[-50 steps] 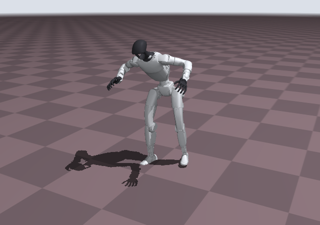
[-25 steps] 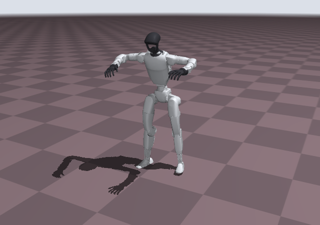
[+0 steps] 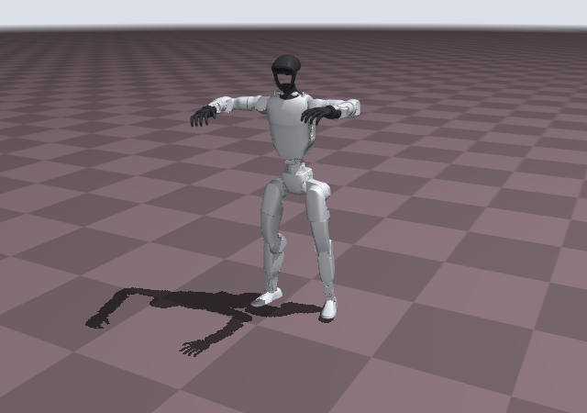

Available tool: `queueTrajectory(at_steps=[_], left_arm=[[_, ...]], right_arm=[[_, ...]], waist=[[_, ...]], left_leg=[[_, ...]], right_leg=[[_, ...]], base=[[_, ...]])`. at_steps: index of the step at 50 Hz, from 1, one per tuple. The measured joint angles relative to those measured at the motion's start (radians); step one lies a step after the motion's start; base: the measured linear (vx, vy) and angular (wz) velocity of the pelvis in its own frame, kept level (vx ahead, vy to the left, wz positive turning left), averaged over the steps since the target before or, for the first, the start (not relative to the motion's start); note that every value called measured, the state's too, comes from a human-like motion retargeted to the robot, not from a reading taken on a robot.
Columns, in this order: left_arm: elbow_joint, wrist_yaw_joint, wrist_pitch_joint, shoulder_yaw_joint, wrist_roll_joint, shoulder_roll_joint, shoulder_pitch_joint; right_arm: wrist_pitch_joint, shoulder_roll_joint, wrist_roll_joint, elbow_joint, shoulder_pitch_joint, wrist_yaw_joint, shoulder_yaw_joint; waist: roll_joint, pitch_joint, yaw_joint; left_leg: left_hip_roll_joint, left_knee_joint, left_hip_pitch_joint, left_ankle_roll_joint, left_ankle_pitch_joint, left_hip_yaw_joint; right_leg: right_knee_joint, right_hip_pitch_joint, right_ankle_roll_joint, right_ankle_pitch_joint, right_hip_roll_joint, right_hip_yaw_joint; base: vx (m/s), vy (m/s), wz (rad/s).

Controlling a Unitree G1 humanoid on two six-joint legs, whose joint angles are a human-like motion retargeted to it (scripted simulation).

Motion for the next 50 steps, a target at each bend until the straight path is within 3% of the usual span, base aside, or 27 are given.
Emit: queueTrajectory(at_steps=[9, 17, 22, 38, 45, 50], left_arm=[[0.053, -0.022, -0.016, -0.23, -0.072, -0.033, -0.201], [0.09, -0.061, -0.014, -0.381, -0.176, -0.063, -0.304], [0.093, -0.111, 0.016, -0.422, -0.176, -0.065, -0.332], [0.125, -0.101, 0.023, -0.485, -0.12, -0.163, -0.399], [0.117, -0.078, 0.021, -0.547, -0.1, -0.169, -0.463], [0.103, -0.092, 0.02, -0.588, -0.107, -0.161, -0.5]], right_arm=[[-0.02, 0.014, 0.027, 0.042, -0.183, -0.032, 0.207], [-0.024, -0.006, 0.065, 0.049, -0.235, -0.018, 0.292], [-0.054, -0.013, 0.093, 0.058, -0.231, 0.037, 0.293], [-0.063, 0.012, 0.057, 0.096, -0.281, 0.032, 0.318], [-0.06, 0.037, 0.061, 0.134, -0.325, 0.036, 0.369], [-0.054, 0.049, 0.064, 0.155, -0.344, 0.057, 0.397]], waist=[[0.014, -0.063, -0.024], [0.016, -0.089, -0.017], [0.022, -0.091, -0.016], [0.001, -0.07, -0.013], [-0.017, -0.045, 0.005], [-0.01, -0.032, 0.027]], left_leg=[[0.004, 0.004, 0.023, -0.008, -0.006, -0.001], [0.012, 0.002, 0.03, -0.004, 0.002, 0.006], [0.031, 0.017, 0.05, -0.029, 0.003, 0.005], [0.06, 0.024, 0.047, -0.024, 0.018, 0.0], [0.041, 0.053, 0.026, 0.009, -0.058, -0.072], [0.041, 0.046, 0.033, 0.0, -0.012, -0.1]], right_leg=[[-0.018, 0.039, 0.02, -0.022, 0.002, -0.013], [-0.018, 0.043, 0.019, -0.025, 0.012, -0.011], [-0.016, 0.071, 0.012, -0.034, 0.029, -0.008], [-0.02, 0.076, 0.012, -0.034, 0.056, -0.013], [-0.021, 0.068, 0.03, -0.029, 0.05, 0.004], [-0.02, 0.072, 0.021, -0.023, 0.059, 0.021]], base=[[0.09, -0.05, 0.02], [0.04, -0.06, -0.03], [0.03, -0.07, 0.0], [-0.03, -0.07, 0.01], [-0.06, -0.03, -0.1], [-0.02, 0.01, -0.15]])
